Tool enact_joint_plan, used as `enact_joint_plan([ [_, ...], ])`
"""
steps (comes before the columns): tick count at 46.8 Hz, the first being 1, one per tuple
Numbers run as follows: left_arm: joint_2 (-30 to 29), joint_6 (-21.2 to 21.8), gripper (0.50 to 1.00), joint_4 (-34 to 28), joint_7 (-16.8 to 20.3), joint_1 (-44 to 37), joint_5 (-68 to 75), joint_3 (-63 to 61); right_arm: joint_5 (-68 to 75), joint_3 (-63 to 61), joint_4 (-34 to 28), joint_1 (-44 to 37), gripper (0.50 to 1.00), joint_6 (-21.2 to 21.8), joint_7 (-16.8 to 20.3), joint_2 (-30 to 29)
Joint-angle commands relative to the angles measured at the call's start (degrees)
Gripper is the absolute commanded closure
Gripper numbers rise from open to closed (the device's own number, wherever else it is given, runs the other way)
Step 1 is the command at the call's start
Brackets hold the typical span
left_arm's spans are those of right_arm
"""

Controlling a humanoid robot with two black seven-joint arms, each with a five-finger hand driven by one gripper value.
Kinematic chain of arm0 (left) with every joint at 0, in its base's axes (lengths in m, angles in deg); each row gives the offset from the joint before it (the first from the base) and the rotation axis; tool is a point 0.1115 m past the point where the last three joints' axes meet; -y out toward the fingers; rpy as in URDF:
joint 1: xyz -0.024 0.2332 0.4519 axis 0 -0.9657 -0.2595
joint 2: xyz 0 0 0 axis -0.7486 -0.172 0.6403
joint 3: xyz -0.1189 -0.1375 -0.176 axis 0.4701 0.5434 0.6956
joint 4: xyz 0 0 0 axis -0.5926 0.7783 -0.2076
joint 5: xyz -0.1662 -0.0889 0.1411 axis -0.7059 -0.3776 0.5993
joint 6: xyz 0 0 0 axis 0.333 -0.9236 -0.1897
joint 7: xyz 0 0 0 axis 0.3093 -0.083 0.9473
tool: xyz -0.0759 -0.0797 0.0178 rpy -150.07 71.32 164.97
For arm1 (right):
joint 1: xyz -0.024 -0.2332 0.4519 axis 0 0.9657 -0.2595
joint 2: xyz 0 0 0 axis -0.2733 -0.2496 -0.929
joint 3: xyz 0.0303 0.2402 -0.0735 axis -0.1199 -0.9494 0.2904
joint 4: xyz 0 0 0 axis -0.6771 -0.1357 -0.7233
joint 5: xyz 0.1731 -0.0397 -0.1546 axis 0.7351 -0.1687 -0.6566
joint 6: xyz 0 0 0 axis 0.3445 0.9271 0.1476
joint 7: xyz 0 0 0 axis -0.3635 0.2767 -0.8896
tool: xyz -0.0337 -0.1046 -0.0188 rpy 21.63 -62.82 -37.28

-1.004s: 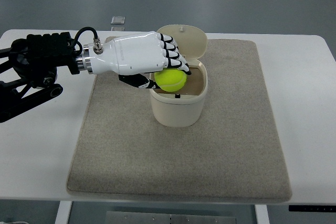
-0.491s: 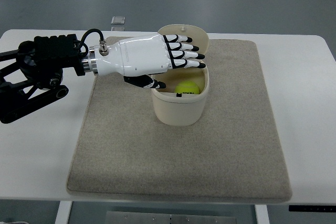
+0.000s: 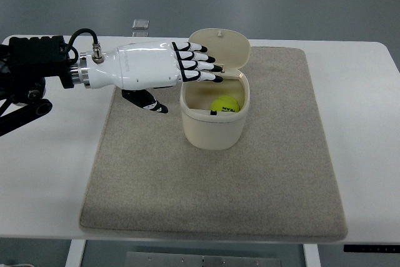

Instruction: Put tennis ball into box with left hand

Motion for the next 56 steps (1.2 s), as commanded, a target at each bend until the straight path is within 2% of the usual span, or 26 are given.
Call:
enact_joint_plan([
  [1,-2.6,-0.4,0.514,0.2,1.3,-0.2,-1.6,-0.2,0.0,0.0,0.0,0.0,0.599,0.0,0.0,0.0],
  [4,-4.5,-1.1,0.514,0.2,2.6,-0.4,-3.6,-0.3,0.0,0.0,0.0,0.0,0.599,0.0,0.0,0.0],
  [15,-10.2,-4.3,0.512,-0.3,2.6,-0.8,-15.8,-0.3,0.0,0.0,0.0,0.0,0.599,0.0,0.0,0.0],
  [28,-10.0,-7.3,0.51,-6.0,2.6,-1.8,-36.0,-0.5,0.0,0.0,0.0,0.0,0.599,0.0,0.0,0.0],
  [33,-9.8,-11.3,0.51,-8.5,2.6,-2.0,-43.1,-0.7,0.0,0.0,0.0,0.0,0.599,0.0,0.0,0.0],
  [47,-8.8,-27.9,0.51,-17.0,2.6,-3.1,-67.2,-1.0,0.0,0.0,0.0,0.0,0.599,0.0,0.0,0.0],
  [51,-8.2,-31.0,0.51,-19.3,2.6,-3.5,-71.5,-1.2,0.0,0.0,0.0,0.0,0.599,0.0,0.0,0.0],
  [56,-8.0,-32.3,0.51,-20.3,2.6,-4.2,-73.9,-1.7,0.0,0.0,0.0,0.0,0.599,0.0,0.0,0.0],
])
